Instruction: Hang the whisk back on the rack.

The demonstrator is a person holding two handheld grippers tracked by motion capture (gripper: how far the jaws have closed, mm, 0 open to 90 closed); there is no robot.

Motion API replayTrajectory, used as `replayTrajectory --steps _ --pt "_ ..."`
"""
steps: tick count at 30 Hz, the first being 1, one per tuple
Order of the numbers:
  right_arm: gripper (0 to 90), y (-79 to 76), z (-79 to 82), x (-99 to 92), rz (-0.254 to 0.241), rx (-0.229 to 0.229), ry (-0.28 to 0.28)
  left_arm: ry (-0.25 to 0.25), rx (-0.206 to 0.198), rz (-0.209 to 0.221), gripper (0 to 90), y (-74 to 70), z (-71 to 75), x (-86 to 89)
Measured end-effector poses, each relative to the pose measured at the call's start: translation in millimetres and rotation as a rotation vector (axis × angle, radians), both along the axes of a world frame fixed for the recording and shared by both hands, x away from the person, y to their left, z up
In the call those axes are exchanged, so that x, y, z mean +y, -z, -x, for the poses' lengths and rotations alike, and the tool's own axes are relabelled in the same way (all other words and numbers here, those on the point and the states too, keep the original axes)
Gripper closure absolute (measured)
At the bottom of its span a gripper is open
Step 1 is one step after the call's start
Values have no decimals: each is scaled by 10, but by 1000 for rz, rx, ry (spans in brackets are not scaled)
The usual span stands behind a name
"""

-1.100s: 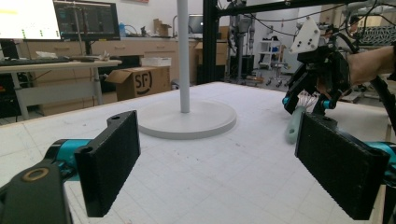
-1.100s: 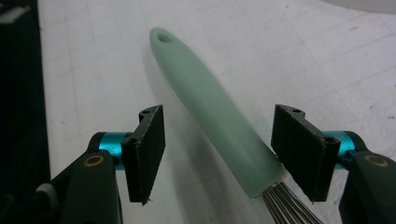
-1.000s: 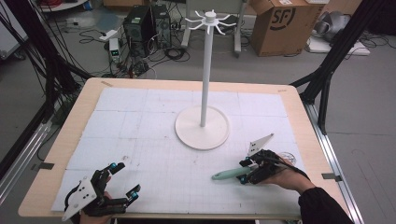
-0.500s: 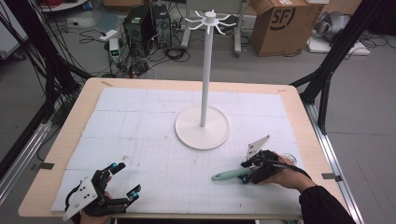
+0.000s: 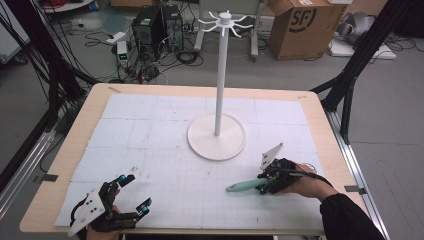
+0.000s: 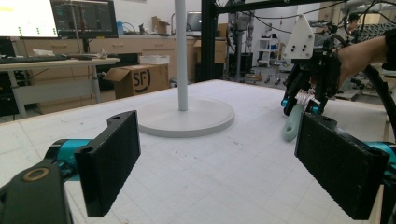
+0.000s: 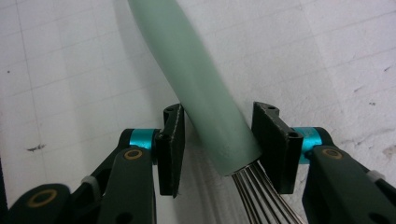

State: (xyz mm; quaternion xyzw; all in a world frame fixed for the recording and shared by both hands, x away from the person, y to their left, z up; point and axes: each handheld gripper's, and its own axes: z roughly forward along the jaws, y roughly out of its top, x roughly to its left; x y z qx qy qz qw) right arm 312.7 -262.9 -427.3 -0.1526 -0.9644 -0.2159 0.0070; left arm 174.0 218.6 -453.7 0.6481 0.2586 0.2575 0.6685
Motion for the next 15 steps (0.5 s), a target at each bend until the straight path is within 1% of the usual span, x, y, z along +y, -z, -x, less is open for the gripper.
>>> replayTrajectory --steps 2,3,6,8,12,13,14,15 --pt "567 -8 -13 19 14 -1 -8 -1 0 0 147 0 -1 1" --pt "581 -19 -22 33 30 7 -10 -1 1 -2 147 0 -2 3" --pt "627 -33 -32 52 53 4 -16 -1 0 -1 148 0 -1 2" --pt "639 -28 -36 58 51 -1 -22 0 2 -1 148 0 -2 2" --pt "656 -36 -32 65 62 -11 -38 2 1 -2 148 1 -2 -1" --pt "658 -39 -29 71 68 -5 -36 3 1 -3 148 1 -3 -1" --pt "673 -50 -30 95 89 -2 -46 3 1 -3 148 0 -3 -1" --pt "673 -50 -30 95 89 -2 -46 0 -1 -7 148 0 -3 2"
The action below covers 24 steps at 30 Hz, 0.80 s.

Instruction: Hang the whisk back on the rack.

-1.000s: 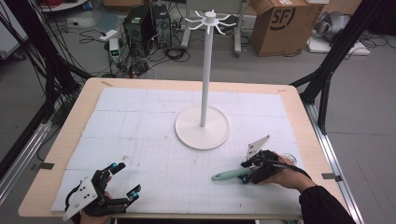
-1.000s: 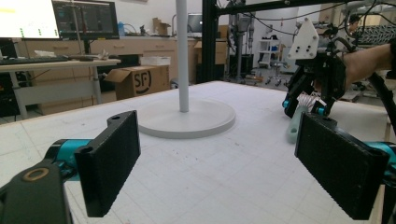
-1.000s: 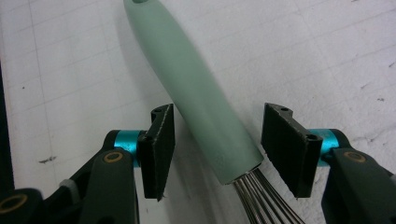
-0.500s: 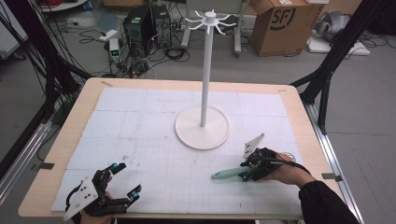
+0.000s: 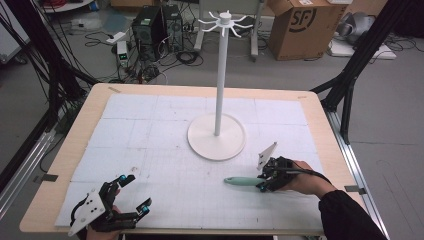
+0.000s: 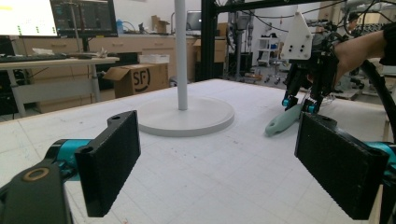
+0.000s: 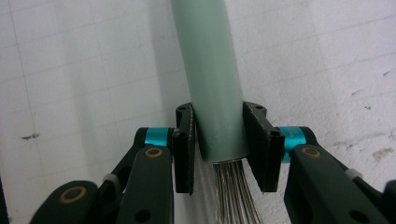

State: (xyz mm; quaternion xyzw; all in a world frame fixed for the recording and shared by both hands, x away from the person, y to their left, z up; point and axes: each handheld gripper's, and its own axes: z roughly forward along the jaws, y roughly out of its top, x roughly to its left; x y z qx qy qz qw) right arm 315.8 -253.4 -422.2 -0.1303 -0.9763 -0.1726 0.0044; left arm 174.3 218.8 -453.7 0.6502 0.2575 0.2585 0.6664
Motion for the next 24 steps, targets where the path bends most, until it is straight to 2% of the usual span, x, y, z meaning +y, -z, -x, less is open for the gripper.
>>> replayTrajectory --steps 3,7,11,13,19,21,22,24 --pt "687 -12 1 33 25 -1 -16 -1 0 0 148 0 0 0" --pt "688 -10 -3 32 21 -1 -16 1 2 2 148 0 2 -2" --pt "690 -17 -21 22 14 29 -4 2 2 4 148 -1 4 -1" --pt "690 -30 -23 13 1 29 -1 0 3 5 148 0 4 0" --pt "691 -199 -54 -82 -140 -4 44 0 3 6 148 0 4 -1" --pt "691 -224 -58 -98 -155 -11 52 0 5 7 148 2 1 -2" --pt "691 -262 -66 -120 -177 -28 61 -1 5 7 148 3 1 -3" --pt "691 -285 -65 -127 -180 -34 66 -3 7 6 148 5 0 -4"
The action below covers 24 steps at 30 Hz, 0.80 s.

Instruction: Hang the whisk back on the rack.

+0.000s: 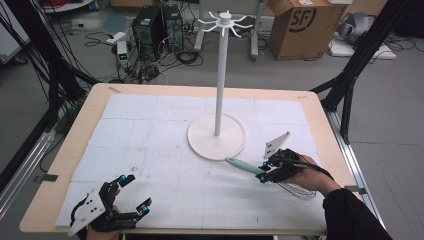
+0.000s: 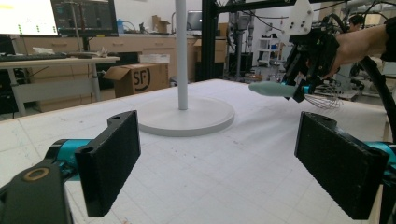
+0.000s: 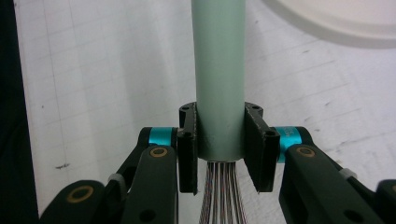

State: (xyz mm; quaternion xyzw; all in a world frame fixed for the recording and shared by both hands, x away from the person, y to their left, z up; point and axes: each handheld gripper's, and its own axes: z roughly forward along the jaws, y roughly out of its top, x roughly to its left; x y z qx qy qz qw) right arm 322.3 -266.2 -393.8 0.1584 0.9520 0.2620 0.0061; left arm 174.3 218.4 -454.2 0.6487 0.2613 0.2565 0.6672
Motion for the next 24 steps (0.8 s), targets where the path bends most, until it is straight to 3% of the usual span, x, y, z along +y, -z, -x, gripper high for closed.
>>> replayTrajectory --steps 3,4,9,11,24 --pt "691 -65 8 -13 -39 -20 12 1 4 -5 148 4 -5 1" --pt "691 -114 2 -20 -72 -18 21 1 5 -5 148 4 -5 1" --pt "691 -229 -13 -15 -112 -33 26 -1 3 -4 148 2 1 0" --pt "691 -327 -23 -2 -151 -46 27 -1 0 -7 148 1 0 5" --pt "691 -842 -117 89 -259 -145 23 -2 1 1 148 2 -8 7"
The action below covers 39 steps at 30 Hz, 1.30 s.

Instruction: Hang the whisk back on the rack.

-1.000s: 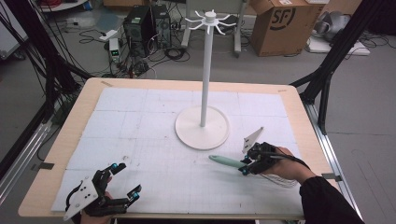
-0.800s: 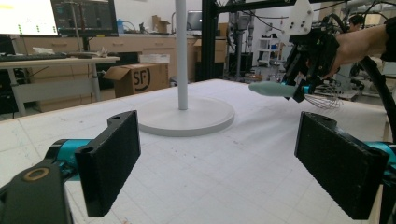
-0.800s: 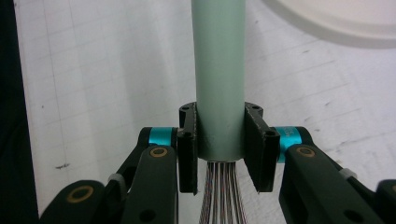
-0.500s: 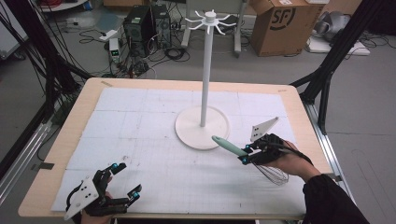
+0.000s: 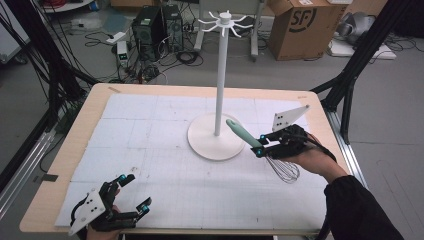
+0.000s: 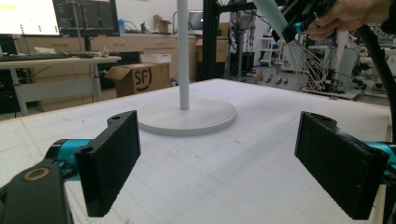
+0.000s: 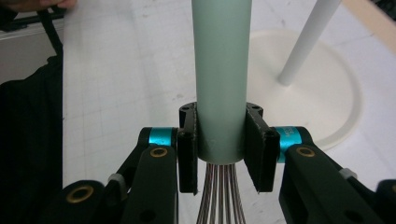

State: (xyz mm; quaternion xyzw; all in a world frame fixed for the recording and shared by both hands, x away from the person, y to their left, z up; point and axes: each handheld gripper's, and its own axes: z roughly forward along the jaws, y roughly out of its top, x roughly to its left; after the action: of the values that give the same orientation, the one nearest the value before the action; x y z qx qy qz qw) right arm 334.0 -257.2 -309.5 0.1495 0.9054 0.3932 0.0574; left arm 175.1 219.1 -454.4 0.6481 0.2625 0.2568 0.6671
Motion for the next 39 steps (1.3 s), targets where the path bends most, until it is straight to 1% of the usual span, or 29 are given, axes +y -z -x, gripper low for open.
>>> replayTrajectory --steps 1,2,3,5,6,7,8,9,11,12,14,15,16,17,18,19,21,23,24,26,27,30,31,37,38,39 --pt "691 0 0 0 0 0 0 -3 -2 -3 148 0 -1 4" --pt "691 -40 -7 -1 -8 -2 1 -2 0 -1 148 1 -1 2" --pt "691 -113 -27 2 -28 -18 1 -1 0 -1 148 0 0 2" --pt "691 -182 -39 8 -41 -23 6 -2 0 2 149 0 1 -5" --pt "691 -182 -39 8 -41 -23 6 -4 -1 -1 149 -1 0 -2" --pt "690 -212 -45 16 -55 -22 11 -4 -1 6 148 0 3 -4" --pt "690 -270 -49 31 -101 -11 20 -6 -2 5 148 -2 4 0" --pt "690 -270 -49 31 -101 -11 20 -7 -1 5 148 -2 3 2" --pt "691 -328 -60 55 -130 -14 16 -4 -2 -3 148 -4 6 5" --pt "690 -394 -75 80 -146 -18 18 -4 -3 -2 148 -4 8 3" --pt "691 -467 -95 102 -153 -24 22 1 -3 -3 148 -4 7 1" --pt "691 -467 -95 102 -153 -24 22 1 -1 -1 148 -3 7 1" --pt "691 -546 -122 113 -166 -33 27 -1 1 0 148 -3 9 2" --pt "691 -546 -122 113 -166 -33 27 -3 -2 2 148 -2 7 5" --pt "690 -628 -139 122 -181 -43 35 -1 -2 2 148 -3 8 8" --pt "690 -628 -139 122 -181 -43 35 0 -3 3 148 -4 9 10" --pt "691 -712 -153 124 -196 -48 41 1 -5 6 148 -4 10 9" --pt "690 -792 -180 114 -218 -68 52 1 -4 7 148 -5 12 6" --pt "690 -835 -179 109 -225 -55 65 2 -4 7 148 -5 12 2" --pt "690 -933 -199 96 -267 -42 74 7 -3 4 148 -4 12 -2" --pt "690 -960 -203 98 -271 -51 79 8 -4 5 148 -3 11 -4" --pt "690 -1009 -213 95 -277 -56 87 9 -4 4 148 -4 12 -5" --pt "690 -1033 -222 92 -288 -54 93 8 -4 4 148 -5 14 -5" --pt "690 -1175 -313 -5 -356 -88 130 11 -8 4 148 -10 16 -8" --pt "690 -1200 -359 -43 -370 -93 151 10 -8 4 148 -9 16 -9" --pt "690 -1200 -359 -43 -370 -93 151 10 -7 2 148 -9 15 -7"
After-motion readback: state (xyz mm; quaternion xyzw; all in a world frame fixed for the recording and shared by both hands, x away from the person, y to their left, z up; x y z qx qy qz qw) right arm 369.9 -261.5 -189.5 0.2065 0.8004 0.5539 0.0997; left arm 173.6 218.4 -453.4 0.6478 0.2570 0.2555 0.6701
